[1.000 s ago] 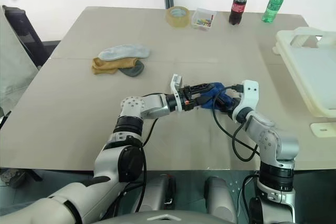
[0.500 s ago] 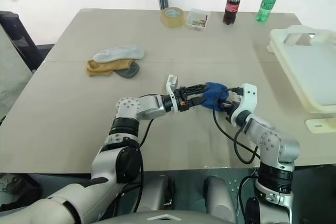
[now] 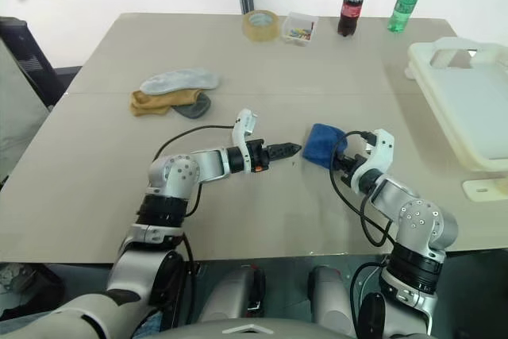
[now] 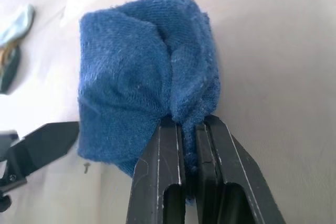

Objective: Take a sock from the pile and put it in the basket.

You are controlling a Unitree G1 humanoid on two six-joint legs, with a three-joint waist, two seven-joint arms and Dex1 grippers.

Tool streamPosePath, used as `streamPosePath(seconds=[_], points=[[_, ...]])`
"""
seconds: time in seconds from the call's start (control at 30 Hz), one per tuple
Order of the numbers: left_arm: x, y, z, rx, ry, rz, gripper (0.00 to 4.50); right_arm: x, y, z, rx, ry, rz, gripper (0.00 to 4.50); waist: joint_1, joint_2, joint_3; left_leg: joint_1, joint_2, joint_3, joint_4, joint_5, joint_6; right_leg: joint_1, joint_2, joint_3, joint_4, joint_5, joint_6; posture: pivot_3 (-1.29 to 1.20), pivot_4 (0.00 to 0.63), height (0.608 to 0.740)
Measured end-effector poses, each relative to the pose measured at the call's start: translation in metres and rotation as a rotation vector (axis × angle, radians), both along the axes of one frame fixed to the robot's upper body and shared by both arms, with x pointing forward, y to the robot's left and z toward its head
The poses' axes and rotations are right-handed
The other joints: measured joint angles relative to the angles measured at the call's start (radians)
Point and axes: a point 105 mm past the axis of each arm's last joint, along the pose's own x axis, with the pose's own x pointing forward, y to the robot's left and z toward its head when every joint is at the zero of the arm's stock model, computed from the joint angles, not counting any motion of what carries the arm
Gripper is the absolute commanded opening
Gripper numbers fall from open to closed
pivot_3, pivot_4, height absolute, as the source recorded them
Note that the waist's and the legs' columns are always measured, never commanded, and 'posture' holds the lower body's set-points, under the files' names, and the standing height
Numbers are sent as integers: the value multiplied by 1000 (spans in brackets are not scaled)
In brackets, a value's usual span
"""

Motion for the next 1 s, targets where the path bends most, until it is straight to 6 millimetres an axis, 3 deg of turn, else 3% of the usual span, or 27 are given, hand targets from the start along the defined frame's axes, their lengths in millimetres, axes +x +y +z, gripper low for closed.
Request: streamPosePath(seconds=[0.2,0.33,0.5,0.6,0.73,0.93,1.0], points=[[-16,-4,-4,222,-523,-131,3269,0,-10,3,39,28,-33,96,4,4,0,-3,-1,2,0,-1,1,-3,-10,0,-1,0,-1,0,150,740],[-31,-16,11,184,-793,-226,3269,0,-27,10,29,40,-68,96,7,10,-2,-15,-2,2,1,0,2,-14,-12,0,0,0,-1,0,150,740],[-40,-27,21,61,-890,-264,3269,-4,-42,15,11,70,-77,96,8,12,-2,-16,-4,3,1,0,3,-15,-6,-1,1,2,4,0,150,740],[-44,-28,20,9,-917,-300,3269,-10,-64,26,-57,90,-86,96,10,12,-1,-16,-4,3,2,0,4,-14,-4,-2,1,2,4,0,150,740],[-44,-29,24,-30,-946,-313,3269,-10,-103,59,-145,25,-158,96,8,12,-1,-15,-4,3,3,0,5,-13,-3,-1,1,2,5,0,150,740],[-44,-51,40,-132,-990,-322,3269,-12,-160,117,-224,-38,-276,96,12,12,-1,-16,-4,4,4,0,5,-13,0,2,1,3,5,0,150,740],[-44,-57,46,-156,-1005,-320,3269,-11,-169,127,-204,-50,-306,96,12,12,-1,-15,-4,5,4,0,5,-13,1,3,1,3,5,0,150,740]])
